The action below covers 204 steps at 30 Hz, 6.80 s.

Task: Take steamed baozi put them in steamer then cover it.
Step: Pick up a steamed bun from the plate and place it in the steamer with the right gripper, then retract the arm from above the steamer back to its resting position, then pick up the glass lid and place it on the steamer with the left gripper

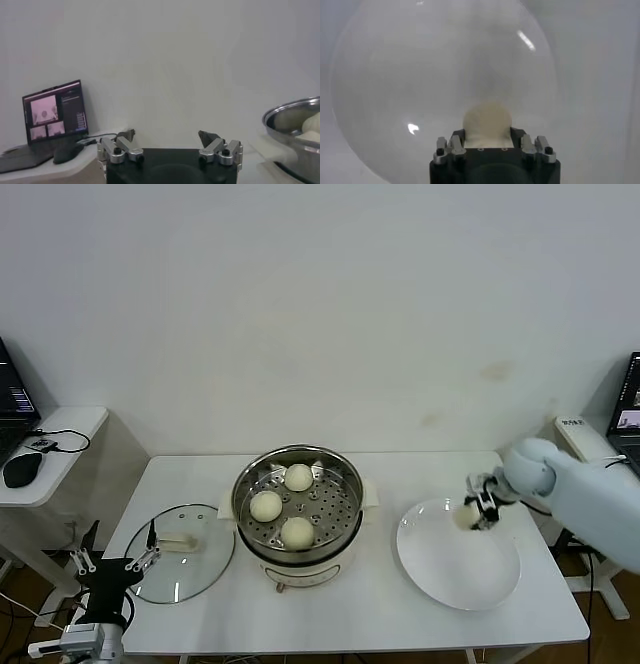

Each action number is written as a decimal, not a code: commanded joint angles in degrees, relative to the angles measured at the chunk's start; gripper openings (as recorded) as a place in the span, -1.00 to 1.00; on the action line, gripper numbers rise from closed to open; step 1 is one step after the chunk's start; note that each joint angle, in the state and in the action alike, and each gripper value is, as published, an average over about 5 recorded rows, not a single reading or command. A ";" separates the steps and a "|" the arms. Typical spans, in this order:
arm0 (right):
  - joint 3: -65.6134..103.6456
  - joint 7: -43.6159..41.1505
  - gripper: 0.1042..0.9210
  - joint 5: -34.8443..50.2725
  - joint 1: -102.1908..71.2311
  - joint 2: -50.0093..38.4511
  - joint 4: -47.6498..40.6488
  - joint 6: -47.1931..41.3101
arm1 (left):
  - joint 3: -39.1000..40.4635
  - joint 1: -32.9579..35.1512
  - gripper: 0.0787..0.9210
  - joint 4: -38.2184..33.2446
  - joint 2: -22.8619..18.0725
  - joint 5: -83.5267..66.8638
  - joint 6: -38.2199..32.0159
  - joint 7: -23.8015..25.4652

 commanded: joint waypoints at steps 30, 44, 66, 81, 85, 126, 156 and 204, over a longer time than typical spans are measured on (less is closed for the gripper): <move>-20.46 17.56 0.20 34.13 17.38 30.14 4.98 -24.05 | -1.44 1.63 0.77 -1.09 -0.92 2.19 -0.48 0.22; -19.80 18.47 0.20 31.44 14.39 29.25 3.21 -23.91 | -1.47 1.15 0.77 -0.63 -0.90 1.44 -0.47 -0.01; -0.41 48.64 0.76 44.40 3.52 10.45 18.32 -10.32 | -1.16 -0.53 0.77 1.17 -0.45 0.95 0.05 -0.19; 66.11 58.39 0.76 25.76 -65.12 14.93 24.31 20.94 | 1.11 -1.69 0.77 3.39 -0.85 4.00 1.69 -1.23; 78.33 55.52 0.76 21.43 -76.28 21.91 27.33 22.64 | 1.48 -1.80 0.77 4.20 -0.24 8.88 2.83 -0.82; 107.72 57.12 0.76 4.84 -108.02 46.46 42.16 25.68 | 7.04 -12.00 0.77 31.19 15.36 75.30 -6.43 3.88; 108.96 57.01 0.76 3.05 -109.69 49.38 42.24 26.13 | 14.82 -26.59 0.77 42.22 17.85 75.72 -7.82 3.50; 104.06 56.43 0.76 1.48 -108.22 47.24 41.38 27.61 | 0.68 -12.30 -0.84 20.93 13.86 66.55 -2.37 3.99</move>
